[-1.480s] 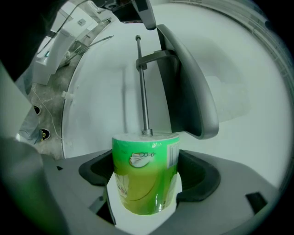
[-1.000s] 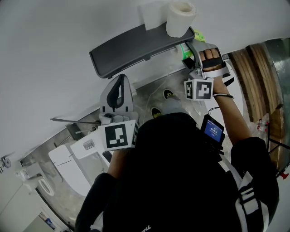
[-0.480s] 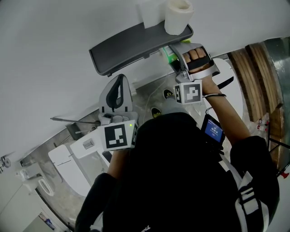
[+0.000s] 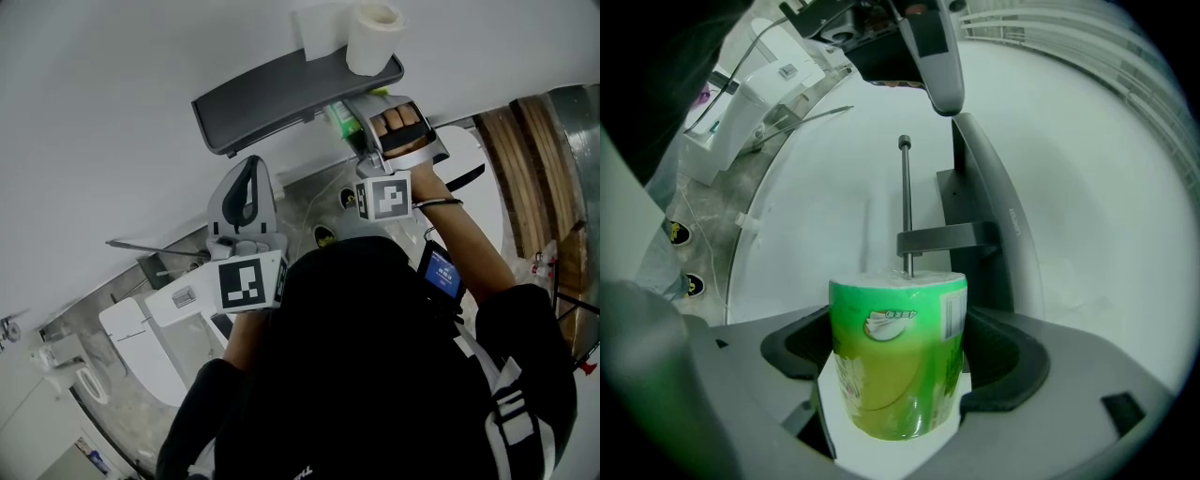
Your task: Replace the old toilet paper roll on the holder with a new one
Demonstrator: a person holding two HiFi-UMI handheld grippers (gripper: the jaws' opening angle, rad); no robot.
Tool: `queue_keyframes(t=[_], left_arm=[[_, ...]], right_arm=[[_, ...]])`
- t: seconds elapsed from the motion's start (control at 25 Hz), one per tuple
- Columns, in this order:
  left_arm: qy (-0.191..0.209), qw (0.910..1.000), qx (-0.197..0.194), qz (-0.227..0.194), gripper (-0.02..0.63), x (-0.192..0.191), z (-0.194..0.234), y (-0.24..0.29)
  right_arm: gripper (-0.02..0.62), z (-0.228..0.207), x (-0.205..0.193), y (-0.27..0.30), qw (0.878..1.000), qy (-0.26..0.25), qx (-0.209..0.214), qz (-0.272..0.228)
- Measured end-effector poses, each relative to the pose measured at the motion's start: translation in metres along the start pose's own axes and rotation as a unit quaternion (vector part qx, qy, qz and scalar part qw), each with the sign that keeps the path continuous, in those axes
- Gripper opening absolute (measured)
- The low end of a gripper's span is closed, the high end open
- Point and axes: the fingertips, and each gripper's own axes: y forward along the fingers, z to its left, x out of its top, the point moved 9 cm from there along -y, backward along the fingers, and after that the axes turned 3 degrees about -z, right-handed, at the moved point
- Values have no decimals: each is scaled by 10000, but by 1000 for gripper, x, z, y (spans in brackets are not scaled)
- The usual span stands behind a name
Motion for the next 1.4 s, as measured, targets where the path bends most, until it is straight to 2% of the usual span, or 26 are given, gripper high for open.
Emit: queue_keyframes(t=[0.48, 0.88, 1.16, 1.4], left_arm=[[-53, 10000, 24, -19, 21, -1, 3, 1], [-77, 10000, -25, -30, 21, -3, 4, 8], [-54, 9999, -99, -58, 21, -2, 4, 10], [-77, 9999, -119, -45, 21, -1, 3, 11]], right_arm=[[416, -2, 18, 6, 9999, 136, 35, 18], [416, -8, 19, -4, 9975, 362, 591, -111], [416, -26, 26, -33, 9870, 1139, 970, -592], [414, -56, 34, -63, 9671, 2005, 930, -1258]])
